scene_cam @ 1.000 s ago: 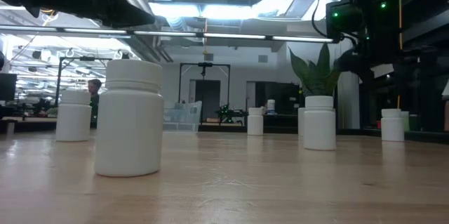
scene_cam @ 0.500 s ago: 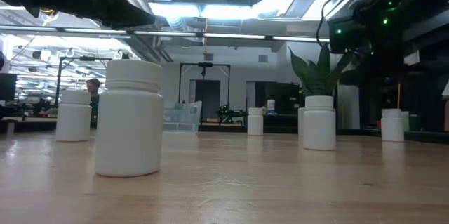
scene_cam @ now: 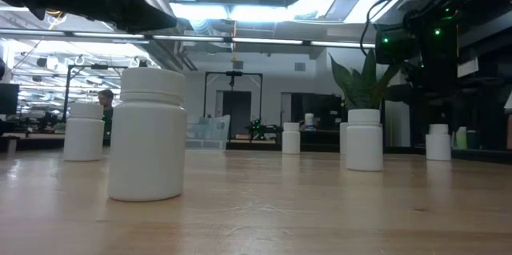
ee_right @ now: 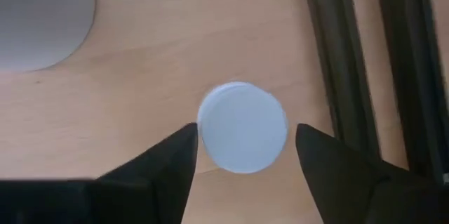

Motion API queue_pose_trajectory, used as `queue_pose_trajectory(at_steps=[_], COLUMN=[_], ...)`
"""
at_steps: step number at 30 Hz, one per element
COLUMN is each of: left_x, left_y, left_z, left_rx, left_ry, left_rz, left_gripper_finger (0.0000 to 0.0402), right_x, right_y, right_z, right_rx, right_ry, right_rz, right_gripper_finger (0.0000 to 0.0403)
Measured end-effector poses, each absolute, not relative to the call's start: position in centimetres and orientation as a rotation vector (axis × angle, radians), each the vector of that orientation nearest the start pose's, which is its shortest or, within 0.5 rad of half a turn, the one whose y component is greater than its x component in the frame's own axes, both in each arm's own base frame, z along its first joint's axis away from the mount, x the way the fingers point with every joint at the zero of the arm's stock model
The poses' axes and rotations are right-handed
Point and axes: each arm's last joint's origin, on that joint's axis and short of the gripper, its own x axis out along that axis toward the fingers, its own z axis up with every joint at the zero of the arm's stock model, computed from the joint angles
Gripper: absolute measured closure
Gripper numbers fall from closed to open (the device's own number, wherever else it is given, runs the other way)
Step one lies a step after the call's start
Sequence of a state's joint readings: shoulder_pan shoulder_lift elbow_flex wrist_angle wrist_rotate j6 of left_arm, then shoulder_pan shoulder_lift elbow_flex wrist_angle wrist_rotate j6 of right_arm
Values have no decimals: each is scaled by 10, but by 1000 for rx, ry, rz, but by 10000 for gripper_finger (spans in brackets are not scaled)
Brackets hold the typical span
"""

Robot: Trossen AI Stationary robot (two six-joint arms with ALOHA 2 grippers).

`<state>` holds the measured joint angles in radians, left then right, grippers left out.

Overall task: Pick and place pill bottles into a basket
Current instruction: Put the white pill bottle into the transparent container

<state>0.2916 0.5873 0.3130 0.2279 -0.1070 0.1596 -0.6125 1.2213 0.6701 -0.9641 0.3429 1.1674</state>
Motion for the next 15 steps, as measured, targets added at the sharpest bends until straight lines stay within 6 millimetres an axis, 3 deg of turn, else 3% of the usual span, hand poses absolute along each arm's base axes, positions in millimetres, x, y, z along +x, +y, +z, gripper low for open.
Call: queue_pose_trajectory(at_steps=[15], left_x=[142], left_y=[46], left_z=[237], left_rx=[146], left_ry=[76], left_rz=[395], left_gripper_finger=[337], right_x=[140], right_y=[-110], right_z=[180], right_rx=[1031], right_ry=[921], right_rz=[-1561], right_gripper_finger=[188])
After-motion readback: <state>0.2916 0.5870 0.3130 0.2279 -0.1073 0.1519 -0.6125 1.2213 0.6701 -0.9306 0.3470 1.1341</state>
